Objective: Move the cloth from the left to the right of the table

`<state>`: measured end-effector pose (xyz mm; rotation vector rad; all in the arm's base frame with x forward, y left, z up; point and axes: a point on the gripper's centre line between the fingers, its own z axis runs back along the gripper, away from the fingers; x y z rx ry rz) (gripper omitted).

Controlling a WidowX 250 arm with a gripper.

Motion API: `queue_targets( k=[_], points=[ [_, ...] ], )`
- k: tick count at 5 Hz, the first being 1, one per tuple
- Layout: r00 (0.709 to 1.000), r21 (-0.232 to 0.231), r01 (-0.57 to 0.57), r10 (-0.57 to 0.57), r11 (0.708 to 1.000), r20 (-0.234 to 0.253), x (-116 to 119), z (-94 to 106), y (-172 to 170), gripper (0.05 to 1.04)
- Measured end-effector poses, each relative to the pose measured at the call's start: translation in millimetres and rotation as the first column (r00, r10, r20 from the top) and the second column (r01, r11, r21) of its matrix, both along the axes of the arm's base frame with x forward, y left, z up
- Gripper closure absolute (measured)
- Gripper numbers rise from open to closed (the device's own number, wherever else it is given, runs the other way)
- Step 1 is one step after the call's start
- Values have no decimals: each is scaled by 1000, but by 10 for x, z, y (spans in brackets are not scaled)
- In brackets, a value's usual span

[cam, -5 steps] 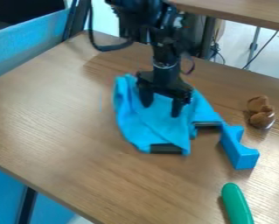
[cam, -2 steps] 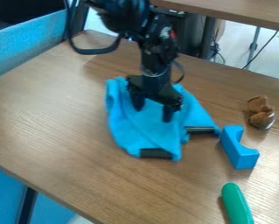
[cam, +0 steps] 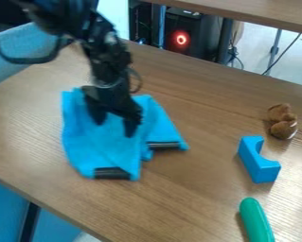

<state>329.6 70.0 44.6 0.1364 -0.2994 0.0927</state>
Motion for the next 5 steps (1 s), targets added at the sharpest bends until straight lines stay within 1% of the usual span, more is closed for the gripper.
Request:
queue_targets(
  k=[1, 2, 3, 4, 5],
  points=[
    [1000, 32, -20, 19, 999, 23, -218, -12, 274, 83],
    [999, 31, -19, 18, 999, 37, -378, -43, 499, 83],
    [999, 3, 20, -20, 1000, 34, -404, -48, 585, 83],
    [999, 25, 33, -34, 999, 33, -339, -43, 458, 83],
    [1000, -5, 5, -5, 1000, 29, -184, -9, 295, 83]
  ],
)
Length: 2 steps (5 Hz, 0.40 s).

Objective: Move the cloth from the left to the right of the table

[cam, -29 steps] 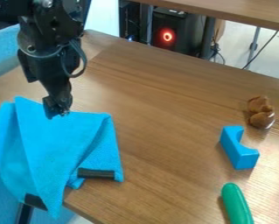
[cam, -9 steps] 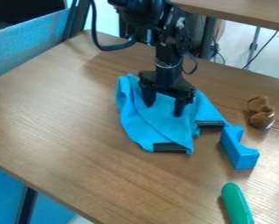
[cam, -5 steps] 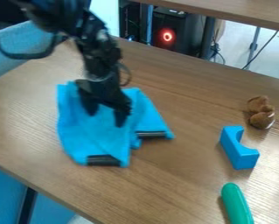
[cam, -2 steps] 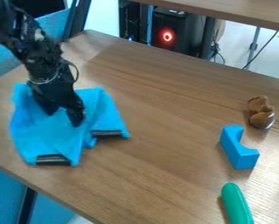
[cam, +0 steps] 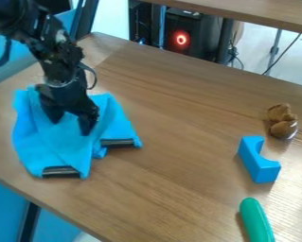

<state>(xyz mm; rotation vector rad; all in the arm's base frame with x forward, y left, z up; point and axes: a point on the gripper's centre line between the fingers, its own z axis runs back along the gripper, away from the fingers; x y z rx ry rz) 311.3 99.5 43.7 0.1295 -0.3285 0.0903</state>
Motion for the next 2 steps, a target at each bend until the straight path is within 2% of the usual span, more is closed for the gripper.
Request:
queue_targets(
  k=[2],
  points=[
    [998, -57, -60, 59, 997, -17, 433, 8, -510, 83]
  ],
)
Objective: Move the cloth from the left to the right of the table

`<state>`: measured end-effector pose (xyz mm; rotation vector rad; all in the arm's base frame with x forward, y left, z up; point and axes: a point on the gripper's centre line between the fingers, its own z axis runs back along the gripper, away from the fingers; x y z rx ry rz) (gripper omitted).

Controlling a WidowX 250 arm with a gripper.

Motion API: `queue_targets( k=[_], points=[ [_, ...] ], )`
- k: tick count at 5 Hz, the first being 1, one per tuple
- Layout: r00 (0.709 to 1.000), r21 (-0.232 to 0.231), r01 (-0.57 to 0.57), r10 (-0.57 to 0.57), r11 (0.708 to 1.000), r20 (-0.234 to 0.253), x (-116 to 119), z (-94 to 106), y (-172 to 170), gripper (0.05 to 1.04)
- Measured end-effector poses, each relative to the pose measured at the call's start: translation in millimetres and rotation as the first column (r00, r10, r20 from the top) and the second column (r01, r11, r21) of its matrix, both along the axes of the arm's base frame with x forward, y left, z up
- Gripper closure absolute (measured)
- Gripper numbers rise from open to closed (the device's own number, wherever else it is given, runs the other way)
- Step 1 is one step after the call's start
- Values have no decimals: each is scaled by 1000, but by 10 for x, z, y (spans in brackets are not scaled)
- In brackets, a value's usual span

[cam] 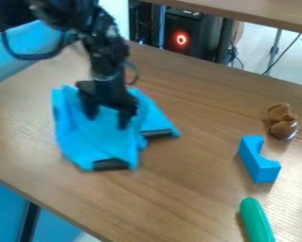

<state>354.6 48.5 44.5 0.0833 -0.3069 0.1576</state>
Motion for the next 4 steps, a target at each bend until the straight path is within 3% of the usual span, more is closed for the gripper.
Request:
queue_targets(
  k=[1, 2, 3, 4],
  points=[
    [1000, -22, -13, 13, 1000, -5, 162, 7, -275, 83],
    [1000, -9, 5, -5, 1000, -23, 187, 66, -546, 84],
    [999, -55, -35, 34, 998, -21, 220, 203, -597, 85],
    [993, -116, -83, 92, 990, 71, 269, 749, -401, 85]
  ],
)
